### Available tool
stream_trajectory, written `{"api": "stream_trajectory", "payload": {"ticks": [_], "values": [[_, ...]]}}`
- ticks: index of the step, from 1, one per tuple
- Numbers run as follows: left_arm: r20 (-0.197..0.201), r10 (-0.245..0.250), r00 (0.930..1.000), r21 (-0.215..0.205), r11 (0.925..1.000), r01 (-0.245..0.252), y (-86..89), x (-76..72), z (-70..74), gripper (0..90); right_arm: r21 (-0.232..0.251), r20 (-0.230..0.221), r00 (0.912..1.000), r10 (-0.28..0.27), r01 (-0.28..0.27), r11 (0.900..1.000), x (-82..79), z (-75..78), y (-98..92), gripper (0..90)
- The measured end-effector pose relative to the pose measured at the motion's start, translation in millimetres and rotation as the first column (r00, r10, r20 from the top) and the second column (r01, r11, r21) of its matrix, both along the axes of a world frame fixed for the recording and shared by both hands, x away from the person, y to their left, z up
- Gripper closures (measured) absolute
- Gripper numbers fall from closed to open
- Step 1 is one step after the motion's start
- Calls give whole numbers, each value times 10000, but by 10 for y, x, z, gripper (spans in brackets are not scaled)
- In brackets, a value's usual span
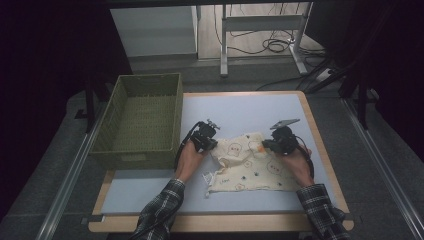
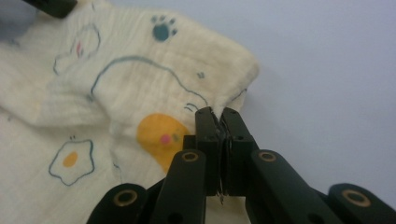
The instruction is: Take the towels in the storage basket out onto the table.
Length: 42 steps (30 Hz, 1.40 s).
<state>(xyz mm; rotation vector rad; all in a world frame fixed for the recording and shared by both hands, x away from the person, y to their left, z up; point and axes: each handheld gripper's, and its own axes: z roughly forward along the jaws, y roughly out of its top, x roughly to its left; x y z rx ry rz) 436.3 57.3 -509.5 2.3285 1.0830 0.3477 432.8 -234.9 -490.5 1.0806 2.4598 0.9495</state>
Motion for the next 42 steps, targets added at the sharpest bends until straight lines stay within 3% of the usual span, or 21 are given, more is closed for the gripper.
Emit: {"api": "stream_trajectory", "payload": {"ticks": [3,4,5,6,7,8,10,11,14,16,18,19,20,25,33,35,36,37,39,41,42], "values": [[934,250,9953,-180,9996,-234,14,89,254,870,-20,436,9990,-123,124,9999,-7,195,-48,873],[1376,332,9899,-103,9994,-321,9,125,363,868,-55,700,9974,-196,200,9998,-11,309,-62,873],[2104,798,9744,3,9967,-816,-1,236,550,845,-87,1476,9885,-332,348,9994,-13,542,-75,863],[2104,798,9744,3,9967,-816,-1,236,550,746,-87,1476,9885,-332,348,9994,-13,542,-75,863],[2248,1129,9678,-22,9933,-1153,-15,299,605,578,46,2328,9706,-613,620,9981,-2,724,-75,674],[2120,1291,9687,23,9912,-1326,-34,348,635,578,46,2328,9706,-613,620,9981,-2,724,-75,674],[1965,1191,9732,53,9924,-1226,-74,353,638,534,-337,2436,9668,-772,880,9956,39,775,-71,550],[1764,807,9810,5,9966,-821,-115,267,584,523,-461,2287,9705,-768,896,9949,39,728,-120,543],[1523,472,9872,-79,9989,-465,-142,154,495,513,-456,2050,9757,-776,887,9950,-3,636,-213,541],[1031,24,9947,-351,9994,12,-149,38,402,505,-342,1562,9846,-781,844,9958,-51,522,-329,542],[818,-389,9959,-452,9981,427,-161,-100,319,496,-372,1244,9889,-807,859,9956,-120,409,-446,551],[559,-747,9956,-714,9944,786,-148,-234,245,492,-342,928,9912,-946,982,9946,-188,301,-577,578],[559,-747,9956,-714,9944,786,-148,-234,245,491,-337,774,9919,-1004,1033,9941,-220,251,-645,588],[216,-1526,9881,-1163,9812,1541,-135,-642,91,451,-206,317,9871,-1571,1578,9873,-398,75,-968,602],[278,-2170,9758,-1404,9656,2188,-170,-1064,-12,423,-3,113,9843,-1759,1759,9844,-584,-102,-1160,564],[208,-2362,9715,-1178,9643,2370,-218,-1153,-93,434,-343,101,9845,-1751,1754,9839,-603,-186,-1135,604],[208,-2362,9715,-1178,9643,2370,-218,-1153,-93,450,-343,101,9845,-1751,1754,9839,-603,-186,-1135,604],[121,-2433,9699,-688,9675,2435,-258,-1172,-153,483,-37,34,9861,-1660,1660,9861,-619,-202,-1135,735],[254,-2485,9683,-787,9651,2497,-255,-1183,-160,508,-4,-13,9861,-1663,1663,9861,-631,-204,-1128,805],[186,-2484,9685,-754,9655,2491,-249,-1181,-147,645,-1,-26,9880,-1545,1545,9880,-666,-202,-1114,847],[14,-2635,9647,-745,9620,2629,-242,-1171,-133,789,-99,-34,9892,-1466,1466,9892,-707,-191,-1111,852]]}}
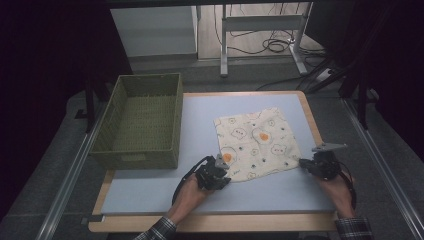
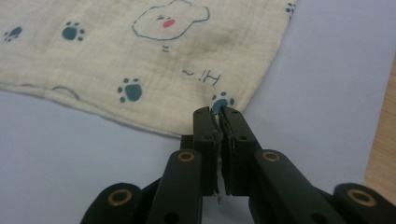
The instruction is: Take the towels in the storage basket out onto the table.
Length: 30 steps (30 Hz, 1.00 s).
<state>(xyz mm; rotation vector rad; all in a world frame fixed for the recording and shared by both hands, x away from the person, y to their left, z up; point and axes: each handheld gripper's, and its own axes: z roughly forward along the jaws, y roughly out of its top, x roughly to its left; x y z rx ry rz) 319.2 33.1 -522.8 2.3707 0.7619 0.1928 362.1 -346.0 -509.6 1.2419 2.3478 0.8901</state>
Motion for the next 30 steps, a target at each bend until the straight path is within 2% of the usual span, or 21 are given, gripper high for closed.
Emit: {"api": "stream_trajectory", "payload": {"ticks": [1,2,3,6,7,10,11,12,16,17,20,21,23,24,25,26,27,30], "values": [[0,0,10000,0,10000,0,0,0,0,829,0,0,10000,0,0,10000,0,0,0,852],[-66,-124,9999,89,9999,124,10,7,9,829,64,-14,10000,38,-38,10000,-28,5,-5,852],[-135,-162,9998,111,9998,164,19,12,15,854,277,-6,10000,43,-43,9996,-102,24,-29,852],[-192,-135,9997,269,9995,140,85,5,34,855,530,-13,10000,84,-83,9986,-198,48,-52,852],[-307,-61,9995,25,10000,62,161,-20,38,854,686,23,9998,190,-192,9975,-304,63,-66,852],[-421,-45,9991,-135,9999,39,237,-60,31,852,912,-27,9993,374,-370,9951,-418,65,-58,852],[-521,-49,9986,-227,9997,37,300,-119,12,848,1049,-12,9983,588,-583,9928,-541,46,-30,852],[-521,-49,9986,-227,9997,37,300,-119,12,847,1049,-12,9983,588,-583,9928,-541,46,-30,852],[-677,-67,9977,-428,9991,38,396,-253,-15,840,1033,4,9961,880,-876,9908,-789,-39,53,850],[-698,-102,9975,-454,9989,70,430,-326,-10,836,970,48,9954,959,-959,9907,-911,-71,85,849],[-787,-171,9968,-460,9988,135,463,-402,-4,833,1053,61,9951,990,-991,9895,-1026,-90,103,849],[-856,-283,9959,-482,9985,242,486,-467,-7,818,1026,89,9949,1005,-1009,9896,-1125,-98,111,848],[-863,-277,9959,-445,9987,240,492,-485,-5,792,1033,55,9947,1025,-1025,9893,-1161,-97,112,846],[-708,-176,9973,-444,9989,145,499,-495,3,739,1041,9,9946,1041,-1036,9892,-1183,-92,111,838],[-530,40,9986,-469,9989,-65,530,-464,44,673,1049,17,9941,1084,-1079,9886,-1198,-58,105,802],[-530,40,9986,-469,9989,-65,530,-464,44,637,1050,86,9942,1070,-1073,9887,-1191,-33,98,783],[-444,171,9989,-540,9984,-195,547,-429,72,637,1050,86,9942,1070,-1073,9887,-1191,-33,98,783],[-126,534,9985,-555,9970,-540,565,-297,151,528,1009,438,9952,878,-918,9906,-1128,48,55,738]]}}
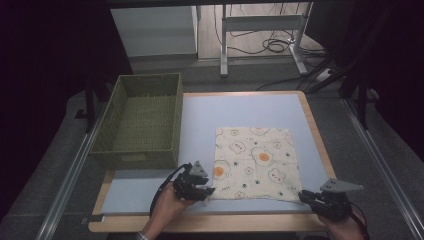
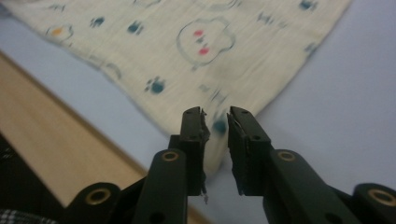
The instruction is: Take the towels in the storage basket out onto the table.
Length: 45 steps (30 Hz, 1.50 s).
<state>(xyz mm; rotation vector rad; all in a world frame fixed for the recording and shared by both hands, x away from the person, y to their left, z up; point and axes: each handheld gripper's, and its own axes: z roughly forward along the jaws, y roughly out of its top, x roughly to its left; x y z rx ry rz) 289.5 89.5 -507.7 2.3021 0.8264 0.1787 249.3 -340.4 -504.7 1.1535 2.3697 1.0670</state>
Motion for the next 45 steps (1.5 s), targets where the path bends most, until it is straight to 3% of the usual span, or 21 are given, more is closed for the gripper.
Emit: {"api": "stream_trajectory", "payload": {"ticks": [2,8,13,15,18,21,26,29,33,36,38,42,45], "values": [[279,197,9994,60,9998,-199,-12,107,31,501,43,298,9994,-170,169,9998,91,37,-41,704],[441,438,9981,-363,9984,-423,-131,455,69,419,-367,544,9975,-459,480,9982,381,43,-44,567],[532,586,9969,-500,9972,-560,-248,714,52,365,-449,401,9968,-695,713,9964,638,41,8,483],[430,658,9969,-494,9967,-637,-297,847,42,330,-443,245,9965,-800,810,9957,797,43,31,400],[504,770,9958,-437,9962,-749,-324,928,34,312,-532,-8,9968,-799,797,9954,911,31,49,363],[648,947,9934,-405,9949,-922,-328,1052,29,280,-924,197,9952,-955,969,9910,1040,15,84,335],[732,1356,9881,-422,9902,-1328,-326,1246,-10,254,-1063,411,9925,-1152,1190,9872,1245,22,121,339],[992,1622,9818,-191,9868,-1611,-325,1347,-25,266,-783,318,9891,-1440,1461,9862,1372,28,108,358],[1032,2105,9721,-319,9775,-2083,-306,1472,-48,395,-670,308,9853,-1677,1695,9833,1528,30,90,406],[1026,2421,9648,-341,9702,-2398,-298,1569,-43,445,-709,403,9836,-1758,1784,9814,1646,44,75,459],[1137,2626,9582,-260,9649,-2613,-295,1630,-31,481,-586,223,9850,-1711,1722,9833,1735,47,59,504],[1065,2860,9523,-221,9582,-2853,-295,1769,-35,524,-444,5,9864,-1646,1644,9854,1908,41,33,555],[984,2911,9516,-116,9565,-2914,-308,1848,-73,545,-670,19,9872,-1592,1590,9850,2014,38,55,600]]}}
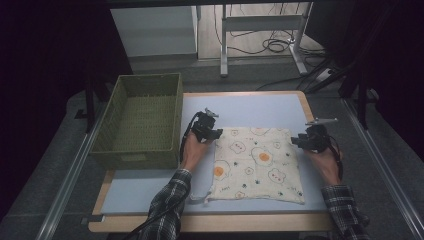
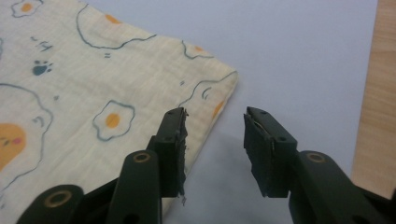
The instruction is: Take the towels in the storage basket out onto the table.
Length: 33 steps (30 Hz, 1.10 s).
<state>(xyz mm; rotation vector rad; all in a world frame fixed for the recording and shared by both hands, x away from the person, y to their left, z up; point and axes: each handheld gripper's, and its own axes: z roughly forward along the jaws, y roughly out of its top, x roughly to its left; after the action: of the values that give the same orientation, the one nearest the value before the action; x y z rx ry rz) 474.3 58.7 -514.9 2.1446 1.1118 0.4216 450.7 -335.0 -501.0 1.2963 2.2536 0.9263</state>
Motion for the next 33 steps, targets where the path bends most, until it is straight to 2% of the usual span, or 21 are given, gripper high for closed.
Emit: {"api": "stream_trajectory", "payload": {"ticks": [2,5,9,13,16,19,22,25,28,31,33], "values": [[-27,22,10000,81,10000,-21,-6,46,-25,557,-72,78,9999,90,-90,9999,64,4,17,631],[-87,99,9999,15,10000,-99,7,106,-53,561,-187,336,9994,-74,81,9998,152,14,42,666],[-129,163,9998,-19,9999,-163,18,158,-95,568,-131,274,9994,-227,231,9996,279,16,66,699],[-160,176,9997,-122,9998,-178,30,197,-137,564,-195,287,9995,-157,163,9997,386,-1,119,699],[-193,114,9997,-185,9998,-118,33,222,-165,551,-403,270,9993,-244,254,9989,459,-45,160,642],[-100,118,9999,-192,9997,-120,42,228,-180,518,-883,152,9997,-215,228,9958,515,-104,184,635],[-113,32,9999,-323,9995,-36,57,239,-194,518,-662,29,9999,-148,149,9977,516,-106,177,689],[-181,-66,9998,-451,9990,58,53,239,-196,584,-384,-126,9999,-20,15,9993,506,-114,180,790],[-299,-144,9994,-716,9974,122,57,229,-195,686,-203,-286,9996,77,-82,9998,512,-110,181,835],[-421,-349,9985,-1061,9939,303,58,219,-204,845,-341,-361,9992,158,-170,9993,518,-93,200,864],[-417,-396,9983,-1018,9942,352,52,224,-195,865,-586,-296,9994,163,-180,9981,524,-77,219,871]]}}
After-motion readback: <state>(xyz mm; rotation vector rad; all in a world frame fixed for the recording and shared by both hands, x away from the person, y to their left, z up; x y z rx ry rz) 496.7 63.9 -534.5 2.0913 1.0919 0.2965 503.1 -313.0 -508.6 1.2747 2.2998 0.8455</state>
